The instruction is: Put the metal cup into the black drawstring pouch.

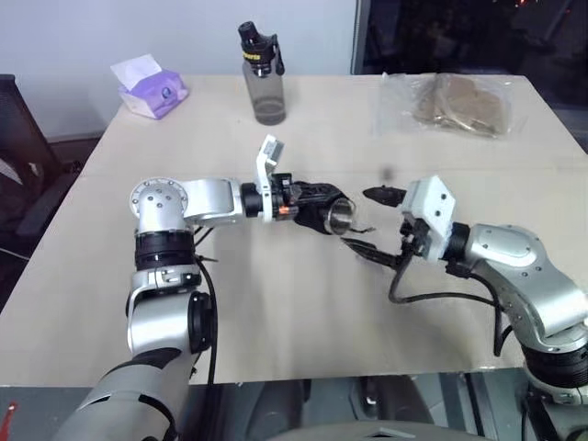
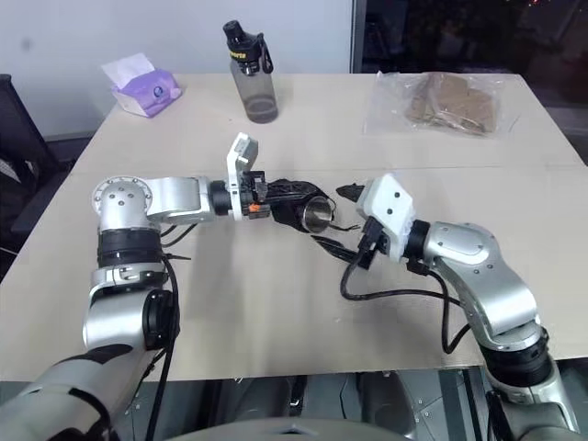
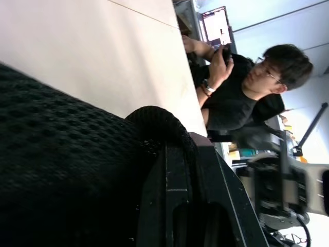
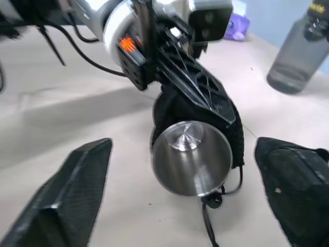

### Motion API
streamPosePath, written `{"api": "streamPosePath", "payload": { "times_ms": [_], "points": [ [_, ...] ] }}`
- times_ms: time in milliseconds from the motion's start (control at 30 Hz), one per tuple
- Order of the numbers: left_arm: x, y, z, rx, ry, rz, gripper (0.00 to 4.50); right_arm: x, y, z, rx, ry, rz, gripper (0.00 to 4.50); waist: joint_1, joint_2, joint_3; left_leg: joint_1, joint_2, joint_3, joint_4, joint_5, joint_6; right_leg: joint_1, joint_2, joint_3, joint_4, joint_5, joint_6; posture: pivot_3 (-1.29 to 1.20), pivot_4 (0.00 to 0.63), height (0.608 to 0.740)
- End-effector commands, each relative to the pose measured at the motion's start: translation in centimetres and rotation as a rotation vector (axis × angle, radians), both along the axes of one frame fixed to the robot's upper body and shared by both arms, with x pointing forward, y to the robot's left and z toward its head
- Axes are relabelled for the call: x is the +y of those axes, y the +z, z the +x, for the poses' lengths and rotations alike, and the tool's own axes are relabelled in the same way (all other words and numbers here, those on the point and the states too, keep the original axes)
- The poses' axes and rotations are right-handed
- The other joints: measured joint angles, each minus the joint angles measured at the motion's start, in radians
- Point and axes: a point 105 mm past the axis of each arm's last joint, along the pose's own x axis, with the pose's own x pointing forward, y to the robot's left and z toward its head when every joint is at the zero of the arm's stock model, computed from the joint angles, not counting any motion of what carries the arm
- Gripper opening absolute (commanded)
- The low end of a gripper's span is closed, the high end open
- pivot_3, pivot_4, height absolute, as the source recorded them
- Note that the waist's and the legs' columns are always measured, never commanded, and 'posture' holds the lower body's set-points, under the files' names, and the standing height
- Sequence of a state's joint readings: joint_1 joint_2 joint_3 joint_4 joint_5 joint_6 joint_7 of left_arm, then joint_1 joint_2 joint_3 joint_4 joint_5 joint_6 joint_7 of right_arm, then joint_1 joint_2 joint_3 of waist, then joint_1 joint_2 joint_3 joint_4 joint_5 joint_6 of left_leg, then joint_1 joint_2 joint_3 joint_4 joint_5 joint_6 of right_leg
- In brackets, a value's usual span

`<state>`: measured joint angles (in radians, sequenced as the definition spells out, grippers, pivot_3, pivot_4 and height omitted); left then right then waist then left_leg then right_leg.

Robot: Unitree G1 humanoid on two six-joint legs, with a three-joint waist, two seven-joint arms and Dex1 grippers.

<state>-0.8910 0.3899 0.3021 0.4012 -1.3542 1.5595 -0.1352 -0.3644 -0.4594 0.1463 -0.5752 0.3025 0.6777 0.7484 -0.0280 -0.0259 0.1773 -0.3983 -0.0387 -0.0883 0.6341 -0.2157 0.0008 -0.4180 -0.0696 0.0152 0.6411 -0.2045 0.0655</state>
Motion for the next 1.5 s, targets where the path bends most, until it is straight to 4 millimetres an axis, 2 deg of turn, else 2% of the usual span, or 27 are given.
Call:
{"api": "streamPosePath", "payload": {
  "times_ms": [33,100,167,233,400,533,633,733,900,967,1033,1100,1200,1300,1400,1467,1500],
  "points": [
    [0.0,1.9,-0.3,-0.067,-0.026,-0.028,0.0,-0.4,0.0,0.7,-0.039,-0.048,-0.003,4.46,0.001,0.0,0.0,0.0,0.0,0.0,0.0,0.0,0.0,0.0,0.0,0.0,0.0,0.0,0.0,0.0,0.15,0.74],
    [0.3,2.4,0.0,-0.066,-0.014,-0.055,0.0,-1.8,-0.4,0.9,-0.029,-0.101,-0.019,4.46,0.005,0.0,0.0,0.0,0.0,0.0,0.0,0.0,0.0,0.0,0.0,0.0,0.0,0.0,0.0,0.0,0.15,0.74],
    [0.6,3.0,0.0,-0.071,-0.018,-0.076,0.0,-3.2,-1.7,1.2,-0.039,-0.163,-0.087,4.46,0.014,0.0,0.0,-0.001,-0.001,0.0,0.0,0.0,0.0,0.0,-0.001,0.0,-0.001,0.0,0.0,0.0,0.15,0.74],
    [0.7,3.4,-0.2,-0.074,-0.032,-0.091,0.0,-3.7,-3.0,1.5,-0.033,-0.193,-0.121,4.46,0.015,0.0,0.0,-0.001,-0.001,0.001,0.0,0.0,0.0,0.0,0.0,-0.002,-0.001,0.0,0.0,0.0,0.15,0.74],
    [1.0,4.1,-0.4,-0.083,-0.046,-0.114,0.0,-2.2,-5.4,3.1,-0.028,-0.207,-0.112,4.46,0.007,0.0,0.0,0.0,0.001,0.002,0.0,0.0,0.0,0.0,0.0,0.001,-0.001,0.0,0.0,0.0,0.15,0.74],
    [1.2,4.3,-0.5,-0.089,-0.043,-0.112,0.0,0.5,-5.5,7.4,-0.072,-0.304,-0.035,4.46,-0.007,0.0,0.0,0.001,0.001,0.002,0.0,0.002,-0.004,0.0,0.001,0.001,0.0,0.0,0.0,0.0,0.15,0.74],
    [1.3,4.2,-0.6,-0.093,-0.038,-0.112,0.0,1.2,-6.2,9.1,-0.077,-0.339,-0.033,4.46,-0.007,0.0,0.0,0.001,0.001,0.001,0.0,0.003,-0.004,0.0,0.001,0.001,0.0,0.0,0.0,0.0,0.15,0.74],
    [1.5,4.3,-0.7,-0.099,-0.033,-0.117,0.0,0.9,-6.4,10.3,-0.087,-0.383,-0.02,3.56,-0.003,-0.001,0.0,0.0,0.001,0.0,0.0,0.003,-0.004,0.0,0.0,0.0,0.0,0.0,0.0,0.0,0.15,0.74],
    [2.1,3.7,-0.7,-0.104,0.014,-0.114,0.0,-2.4,-3.2,10.0,-0.197,-0.444,-0.061,1.06,-0.004,0.0,0.0,-0.003,0.001,0.0,0.0,0.003,-0.004,-0.003,-0.001,0.002,-0.001,0.0,0.0,0.0,0.15,0.74],
    [2.1,3.1,-0.7,-0.105,0.033,-0.098,0.0,-4.3,-0.9,9.5,-0.251,-0.456,-0.101,0.07,-0.004,0.0,0.0,-0.002,0.001,0.0,0.0,0.003,-0.004,-0.002,-0.001,0.001,-0.001,0.0,0.0,0.0,0.15,0.74],
    [1.9,2.2,-0.5,-0.13,0.078,-0.046,0.0,-5.7,2.0,8.7,-0.292,-0.455,-0.13,0.02,-0.004,0.0,0.0,-0.002,0.0,0.0,0.0,0.003,-0.004,-0.002,0.0,0.001,0.0,0.0,0.0,0.0,0.15,0.74],
    [1.6,1.6,0.0,-0.165,0.133,0.008,0.0,-6.6,4.1,8.0,-0.319,-0.444,-0.179,0.02,-0.004,0.0,0.0,-0.001,0.0,0.0,0.0,0.002,-0.004,-0.002,0.0,0.001,0.0,0.0,0.0,0.0,0.15,0.74],
    [1.3,0.9,1.1,-0.281,0.216,0.112,0.0,-7.2,6.0,7.1,-0.357,-0.407,-0.278,0.02,-0.005,0.0,0.0,-0.001,0.0,0.002,0.0,0.002,-0.003,-0.002,0.0,0.002,0.0,0.0,0.0,0.0,0.15,0.74],
    [0.8,0.8,1.4,-0.341,0.232,0.122,0.0,-7.0,7.5,6.8,-0.38,-0.378,-0.307,0.02,-0.004,0.0,0.0,-0.001,0.001,0.006,0.0,0.002,-0.004,-0.001,0.0,0.002,-0.001,0.0,0.0,0.0,0.15,0.74],
    [0.3,1.1,1.1,-0.344,0.195,0.076,0.0,-6.6,7.7,6.6,-0.345,-0.349,-0.291,0.02,-0.003,0.0,0.0,-0.002,0.001,0.007,0.0,0.001,-0.002,-0.001,0.0,0.002,-0.001,0.0,0.0,0.0,0.15,0.74],
    [0.5,1.3,1.2,-0.33,0.193,0.043,0.0,-6.0,6.5,6.0,-0.275,-0.292,-0.269,0.02,0.0,0.0,0.001,-0.002,0.002,0.007,0.0,0.0,0.0,-0.001,0.0,0.001,-0.002,0.0,0.0,0.0,0.15,0.74],
    [0.5,1.5,1.2,-0.326,0.191,0.032,0.0,-5.4,5.6,5.6,-0.19,-0.257,-0.197,0.02,0.002,0.0,0.001,-0.003,0.003,0.006,0.0,0.0,0.0,-0.001,0.0,0.001,-0.003,0.0,0.0,0.0,0.15,0.74]
  ]
}}
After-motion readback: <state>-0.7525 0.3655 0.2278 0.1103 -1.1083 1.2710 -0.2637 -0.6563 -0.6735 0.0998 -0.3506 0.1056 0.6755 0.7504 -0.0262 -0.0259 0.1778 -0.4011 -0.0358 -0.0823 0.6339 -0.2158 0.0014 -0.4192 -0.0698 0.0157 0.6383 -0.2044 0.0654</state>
